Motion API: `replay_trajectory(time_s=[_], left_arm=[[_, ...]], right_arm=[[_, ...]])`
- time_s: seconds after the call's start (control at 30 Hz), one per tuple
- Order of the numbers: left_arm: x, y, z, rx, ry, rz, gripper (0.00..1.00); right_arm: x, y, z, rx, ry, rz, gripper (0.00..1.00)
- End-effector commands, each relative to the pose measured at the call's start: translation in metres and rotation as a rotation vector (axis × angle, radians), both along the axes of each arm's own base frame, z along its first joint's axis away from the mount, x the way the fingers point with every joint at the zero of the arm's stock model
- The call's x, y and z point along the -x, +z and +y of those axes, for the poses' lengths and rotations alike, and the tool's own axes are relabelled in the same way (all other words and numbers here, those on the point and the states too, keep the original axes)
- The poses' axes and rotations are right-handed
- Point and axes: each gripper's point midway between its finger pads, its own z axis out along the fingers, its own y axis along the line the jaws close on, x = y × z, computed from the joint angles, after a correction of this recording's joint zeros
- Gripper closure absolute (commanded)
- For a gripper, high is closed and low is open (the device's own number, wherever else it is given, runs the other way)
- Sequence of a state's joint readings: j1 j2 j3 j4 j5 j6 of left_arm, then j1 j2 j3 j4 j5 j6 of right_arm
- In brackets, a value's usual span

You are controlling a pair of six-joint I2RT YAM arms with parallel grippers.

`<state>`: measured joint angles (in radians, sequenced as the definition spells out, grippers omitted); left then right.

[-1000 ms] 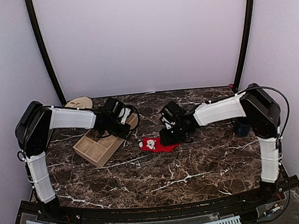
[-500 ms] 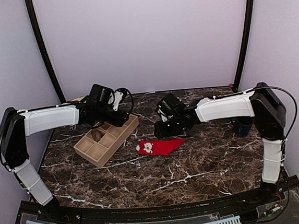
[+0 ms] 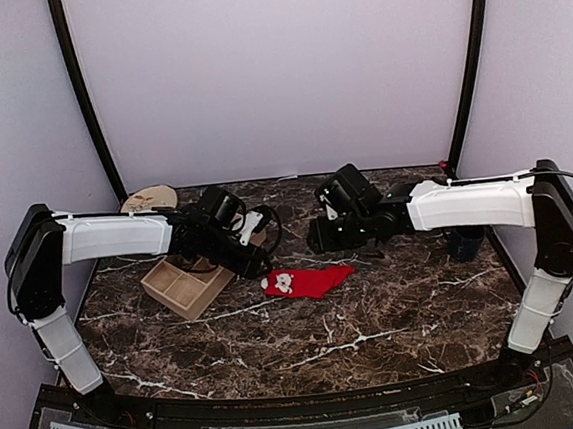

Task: Roll the socks
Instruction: Pick up the sock from the center of the board.

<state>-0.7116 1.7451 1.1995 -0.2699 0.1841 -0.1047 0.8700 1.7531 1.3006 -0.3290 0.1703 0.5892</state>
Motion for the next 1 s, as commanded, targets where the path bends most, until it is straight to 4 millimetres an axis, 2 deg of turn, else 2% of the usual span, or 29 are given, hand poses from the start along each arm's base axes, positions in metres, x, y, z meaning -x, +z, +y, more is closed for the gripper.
replay_trajectory(time_s=[0.0, 0.13, 0.17, 0.2, 0.4, 0.83, 0.9, 0.97], left_arm=[[0.01, -0.025, 0.002, -0.009, 0.06, 0.135, 0.53], [0.006, -0.039, 0.001, -0.014, 0.105, 0.18, 0.5], [0.005, -0.041, -0.001, -0.004, 0.109, 0.184, 0.5], [0.005, -0.042, -0.003, 0.006, 0.11, 0.187, 0.5], [-0.001, -0.051, -0.009, 0.026, 0.122, 0.195, 0.5], [0.0, -0.078, -0.013, -0.023, 0.162, 0.259, 0.52], [-0.001, -0.079, -0.016, -0.013, 0.162, 0.264, 0.56], [-0.001, -0.08, -0.021, 0.008, 0.151, 0.275, 0.64]], right_arm=[[0.01, 0.0, -0.011, -0.023, -0.045, -0.006, 0.46], [0.018, -0.001, -0.021, -0.026, -0.063, -0.003, 0.46], [0.019, 0.001, -0.022, -0.033, -0.066, -0.007, 0.46], [0.022, -0.004, -0.026, -0.022, -0.069, 0.0, 0.46], [0.028, -0.011, -0.037, 0.0, -0.078, 0.006, 0.46], [0.03, -0.013, -0.035, 0.008, -0.05, 0.006, 0.45], [0.03, -0.015, -0.034, 0.007, -0.045, 0.01, 0.45], [0.03, -0.016, -0.033, 0.008, -0.04, 0.013, 0.45]])
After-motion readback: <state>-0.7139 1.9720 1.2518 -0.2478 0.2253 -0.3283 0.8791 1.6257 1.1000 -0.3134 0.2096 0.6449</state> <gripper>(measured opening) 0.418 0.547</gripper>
